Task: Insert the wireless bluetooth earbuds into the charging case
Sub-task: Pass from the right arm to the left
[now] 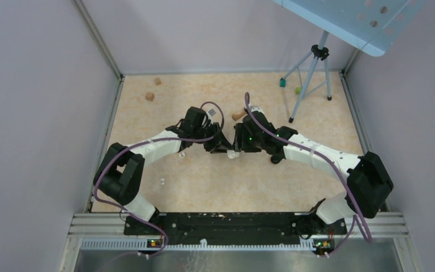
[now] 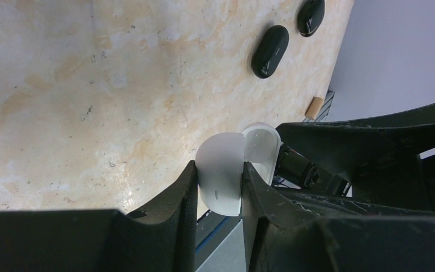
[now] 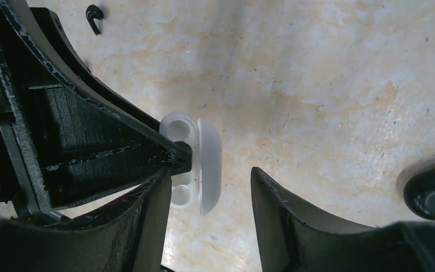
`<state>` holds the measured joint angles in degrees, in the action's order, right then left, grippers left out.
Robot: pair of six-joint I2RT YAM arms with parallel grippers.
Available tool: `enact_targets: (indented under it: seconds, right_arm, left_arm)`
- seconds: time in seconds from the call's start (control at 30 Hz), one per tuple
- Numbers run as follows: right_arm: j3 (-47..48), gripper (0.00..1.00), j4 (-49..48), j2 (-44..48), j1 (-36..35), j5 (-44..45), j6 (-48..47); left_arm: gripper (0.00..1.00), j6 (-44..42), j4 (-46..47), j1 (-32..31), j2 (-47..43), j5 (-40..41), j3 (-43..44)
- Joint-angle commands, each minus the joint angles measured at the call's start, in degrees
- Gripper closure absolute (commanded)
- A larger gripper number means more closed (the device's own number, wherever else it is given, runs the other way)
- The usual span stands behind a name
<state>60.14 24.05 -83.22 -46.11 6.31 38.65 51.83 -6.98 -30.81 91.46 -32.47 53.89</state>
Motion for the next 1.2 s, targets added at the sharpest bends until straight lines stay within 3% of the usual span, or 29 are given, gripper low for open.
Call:
enact_targets:
  seconds: [0.0, 0.3, 0.5, 0.97, 1.17]
  right_arm:
    - [2.9, 0.47, -2.0, 4.8, -0.1, -1.0, 0.8]
    - [-6.6, 0.45, -13.6, 15.5, 7.5, -15.9, 2.7]
    - [-15.2, 0.41, -28.6, 18.1, 10.0, -27.4, 8.4]
    - [-22.1, 0.39, -41.0, 18.4, 12.9, -32.5, 16.3]
    - [-23.0, 0.39, -41.1, 18.4, 13.0, -32.4, 16.4]
  left_arm:
    - [0.84, -2.1, 1.3, 0.3, -1.1, -1.4, 0.9]
    - [0.89, -3.8, 10.6, 4.4, -1.0, -17.9, -1.0]
    - [0.89, -3.9, 14.5, 4.9, -1.1, -24.1, -0.6]
    - [0.92, -3.9, 16.9, 5.6, -2.3, -28.6, -0.8]
    - [0.92, -3.5, 17.5, 6.1, -2.5, -29.3, -0.8]
